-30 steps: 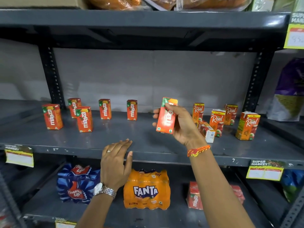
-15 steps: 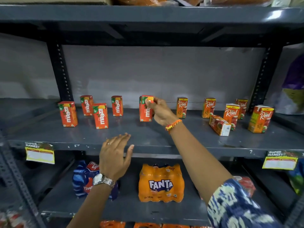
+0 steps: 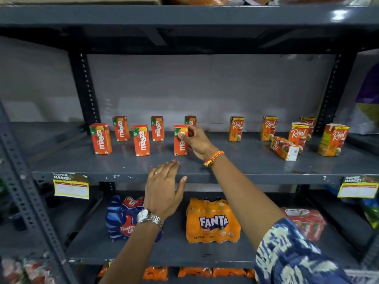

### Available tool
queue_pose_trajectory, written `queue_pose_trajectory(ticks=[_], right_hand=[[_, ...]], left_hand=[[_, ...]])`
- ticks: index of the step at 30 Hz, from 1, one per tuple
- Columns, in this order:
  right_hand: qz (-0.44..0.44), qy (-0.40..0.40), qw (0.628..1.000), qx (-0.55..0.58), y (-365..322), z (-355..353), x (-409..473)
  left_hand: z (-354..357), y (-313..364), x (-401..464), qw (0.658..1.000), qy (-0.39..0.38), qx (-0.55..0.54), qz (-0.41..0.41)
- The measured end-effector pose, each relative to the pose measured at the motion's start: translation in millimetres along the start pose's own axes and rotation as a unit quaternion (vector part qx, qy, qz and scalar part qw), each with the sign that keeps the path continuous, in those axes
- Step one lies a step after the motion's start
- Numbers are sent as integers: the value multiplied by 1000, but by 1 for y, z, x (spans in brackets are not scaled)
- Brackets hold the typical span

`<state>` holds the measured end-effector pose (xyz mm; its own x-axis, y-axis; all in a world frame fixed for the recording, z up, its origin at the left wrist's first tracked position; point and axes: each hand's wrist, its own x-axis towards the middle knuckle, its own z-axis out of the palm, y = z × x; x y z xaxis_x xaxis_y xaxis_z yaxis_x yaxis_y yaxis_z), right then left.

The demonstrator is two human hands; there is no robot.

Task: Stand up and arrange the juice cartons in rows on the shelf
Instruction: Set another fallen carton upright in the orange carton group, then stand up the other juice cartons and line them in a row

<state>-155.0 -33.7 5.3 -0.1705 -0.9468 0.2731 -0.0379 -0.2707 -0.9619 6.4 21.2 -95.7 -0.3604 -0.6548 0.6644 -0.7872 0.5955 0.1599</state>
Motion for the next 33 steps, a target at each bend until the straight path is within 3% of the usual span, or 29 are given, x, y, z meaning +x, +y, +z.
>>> queue_pose_trajectory(ticks=[6, 10, 11, 14, 15, 17, 21, 29, 31, 33], right_hand=[[-24, 26, 996, -84, -18, -37, -18], [-64, 223, 965, -121, -38, -103, -52], [-72, 293, 937, -178, -41, -121, -64], [-57, 479, 788, -382, -41, -169, -96], [-37, 514, 750, -416, -39, -180, -103], [15, 529, 715, -456, -33, -193, -109], [66, 488, 739, -459, -21, -198, -107], [99, 440, 751, -482, -23, -186, -100], [102, 421, 788, -438, -26, -188, -97], [109, 395, 865, -289, -29, -191, -96]], left_hand=[[4, 1, 0, 1000, 22, -10, 3], [7, 3, 1, 999, 36, -12, -7], [8, 4, 1, 999, 40, -14, -12], [9, 7, 1, 998, 49, -15, -22], [9, 8, 2, 998, 51, -15, -25], [9, 10, 2, 998, 52, -14, -29], [9, 10, 1, 998, 52, -12, -32], [7, 7, 1, 999, 47, 1, -16], [7, 7, 1, 999, 46, 2, -14], [7, 6, 0, 999, 42, 3, -14]])
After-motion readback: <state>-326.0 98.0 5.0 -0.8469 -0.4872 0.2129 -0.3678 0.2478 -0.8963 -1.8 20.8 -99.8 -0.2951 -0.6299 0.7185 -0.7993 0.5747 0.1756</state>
